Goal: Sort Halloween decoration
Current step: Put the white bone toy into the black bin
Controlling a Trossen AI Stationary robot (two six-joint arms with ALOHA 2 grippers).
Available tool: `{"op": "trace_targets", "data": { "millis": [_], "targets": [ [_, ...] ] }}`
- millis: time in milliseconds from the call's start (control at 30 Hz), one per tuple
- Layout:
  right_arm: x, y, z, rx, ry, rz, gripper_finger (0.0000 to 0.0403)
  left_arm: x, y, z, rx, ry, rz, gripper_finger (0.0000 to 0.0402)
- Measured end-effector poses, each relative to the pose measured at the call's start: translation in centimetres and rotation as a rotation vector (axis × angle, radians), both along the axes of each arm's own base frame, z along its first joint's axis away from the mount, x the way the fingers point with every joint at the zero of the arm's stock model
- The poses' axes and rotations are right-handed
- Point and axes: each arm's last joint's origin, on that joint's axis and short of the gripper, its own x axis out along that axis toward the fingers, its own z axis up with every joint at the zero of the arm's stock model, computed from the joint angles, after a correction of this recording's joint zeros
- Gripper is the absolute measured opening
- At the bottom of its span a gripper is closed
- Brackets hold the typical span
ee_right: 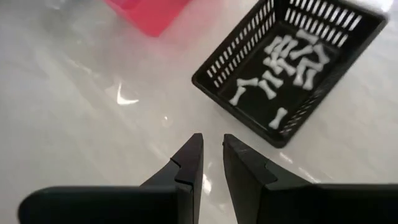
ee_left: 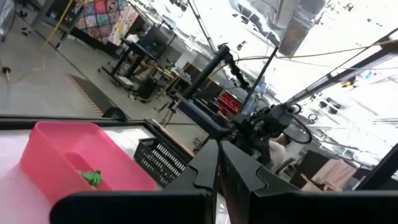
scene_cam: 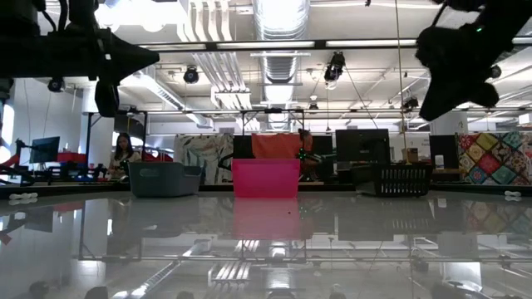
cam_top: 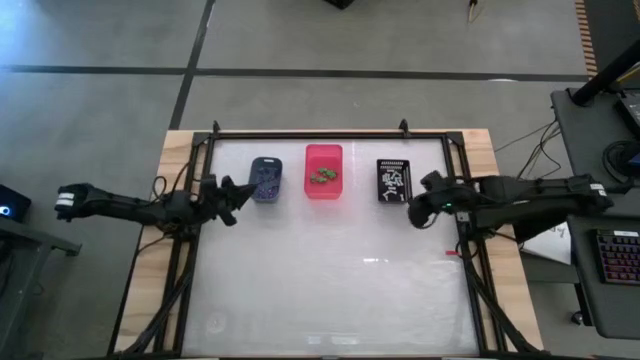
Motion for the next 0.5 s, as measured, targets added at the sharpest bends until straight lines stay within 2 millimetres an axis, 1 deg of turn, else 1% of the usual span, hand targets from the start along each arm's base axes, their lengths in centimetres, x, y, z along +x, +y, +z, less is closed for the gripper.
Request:
{"op": "trace_targets", "data": {
  "millis": [100, 167, 200, 233, 400, 500],
  "targets": [
    [1.1, 0.1, -0.3, 0.041, -0.013, -0.020, 0.0054, 0.3, 0.0, 0.0, 0.032, 0.001, 0.009, 0.0000],
    [1.6, 0.0, -0.6, 0.025, 0.044, 0.029, 0.0054, 0.5, 0.0, 0.0, 0.057, 0.018, 0.016, 0.0000],
    [1.7, -0.1, -0.5, 0.031, 0.086, 0.017, 0.0054, 0.6, 0.0, 0.1, 0.062, 0.024, 0.016, 0.0000],
    [1.6, -0.3, -0.6, 0.048, 0.139, -0.017, 0.0054, 0.7, 0.0, 0.0, 0.064, 0.031, 0.016, 0.0000],
    [0.6, -1.3, -2.2, 0.114, 0.544, -0.216, 0.0054, 1.0, -0.1, -0.3, 0.066, 0.068, 0.015, 0.0000],
    [0.1, -1.7, -2.9, 0.132, 0.703, -0.306, 0.0054, 1.2, -0.1, -0.6, 0.068, 0.090, 0.015, 0.0000]
  ]
}}
